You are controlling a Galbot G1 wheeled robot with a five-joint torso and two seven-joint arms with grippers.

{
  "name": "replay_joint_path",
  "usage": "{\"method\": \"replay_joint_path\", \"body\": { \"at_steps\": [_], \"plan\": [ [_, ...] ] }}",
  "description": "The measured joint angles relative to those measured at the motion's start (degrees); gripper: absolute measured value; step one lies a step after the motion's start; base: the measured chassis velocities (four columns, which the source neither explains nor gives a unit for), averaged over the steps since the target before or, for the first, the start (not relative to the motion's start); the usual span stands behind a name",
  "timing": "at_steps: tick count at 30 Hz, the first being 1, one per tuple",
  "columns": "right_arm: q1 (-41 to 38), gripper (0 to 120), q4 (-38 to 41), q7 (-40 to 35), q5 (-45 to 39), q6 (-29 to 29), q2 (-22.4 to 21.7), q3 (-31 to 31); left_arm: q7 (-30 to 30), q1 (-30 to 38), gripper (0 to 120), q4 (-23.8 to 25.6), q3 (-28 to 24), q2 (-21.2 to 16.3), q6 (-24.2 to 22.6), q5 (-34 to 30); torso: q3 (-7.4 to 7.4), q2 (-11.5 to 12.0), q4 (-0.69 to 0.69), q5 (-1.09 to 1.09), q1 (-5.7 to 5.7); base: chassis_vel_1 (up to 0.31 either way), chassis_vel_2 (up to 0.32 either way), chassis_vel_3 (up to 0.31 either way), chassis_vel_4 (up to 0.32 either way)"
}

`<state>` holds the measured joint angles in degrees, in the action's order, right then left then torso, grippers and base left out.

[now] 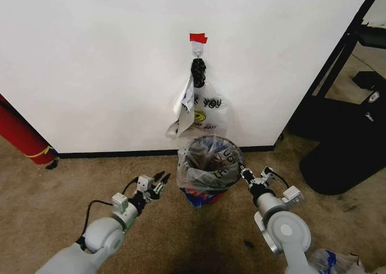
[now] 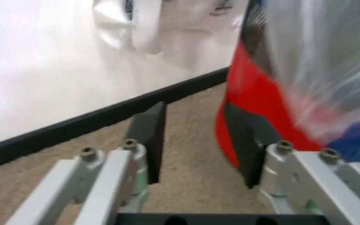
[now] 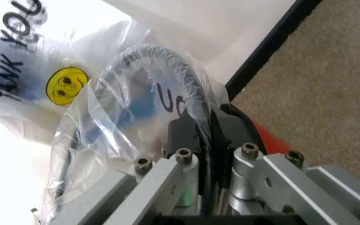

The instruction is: Pick up the garbage bag from the wall and place it over the trash bin.

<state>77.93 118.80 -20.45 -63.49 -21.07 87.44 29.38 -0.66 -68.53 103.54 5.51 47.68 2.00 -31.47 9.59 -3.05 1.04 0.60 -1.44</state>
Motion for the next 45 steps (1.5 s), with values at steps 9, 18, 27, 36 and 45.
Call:
{"method": "replay_joint_path", "body": {
  "at_steps": [9,18,27,36,45],
  "plan": [
    [-0.12,1,-2.5,1.25,4.31,-0.09,0.77,-3.71,4.05,-7.28,81,5.55,10.46,3.27,12.3,-5.7,0.0,0.0,-0.02,-0.03,0.0,0.0,0.0,0.0,0.0],
    [-1.25,1,-4.94,2.15,5.99,-1.26,0.8,-5.76,4.93,-12.43,100,9.28,15.9,5.66,13.14,-5.06,0.0,0.0,-0.01,-0.02,0.0,0.0,0.0,0.0,0.0],
    [-0.45,31,-6.21,2.78,7.85,-2.39,0.88,-6.39,4.93,-13.06,100,10.75,15.22,6.36,12.21,-4.07,0.0,0.0,0.0,-0.03,0.0,0.0,0.0,0.0,0.0],
    [1.22,64,-5.37,4.19,9.16,-2.06,0.18,-5.8,5.06,-12.6,100,11.27,13.77,7.08,11.47,-3.66,0.0,0.0,-0.01,-0.03,0.0,0.0,0.0,0.0,0.0],
    [7.47,98,1.65,10.94,45.0,22.7,1.09,-3.14,7.31,-13.61,100,11.43,17.96,11.44,19.86,3.48,0.0,0.0,0.0,-0.02,0.0,0.0,0.0,0.0,0.0]
  ]
}}
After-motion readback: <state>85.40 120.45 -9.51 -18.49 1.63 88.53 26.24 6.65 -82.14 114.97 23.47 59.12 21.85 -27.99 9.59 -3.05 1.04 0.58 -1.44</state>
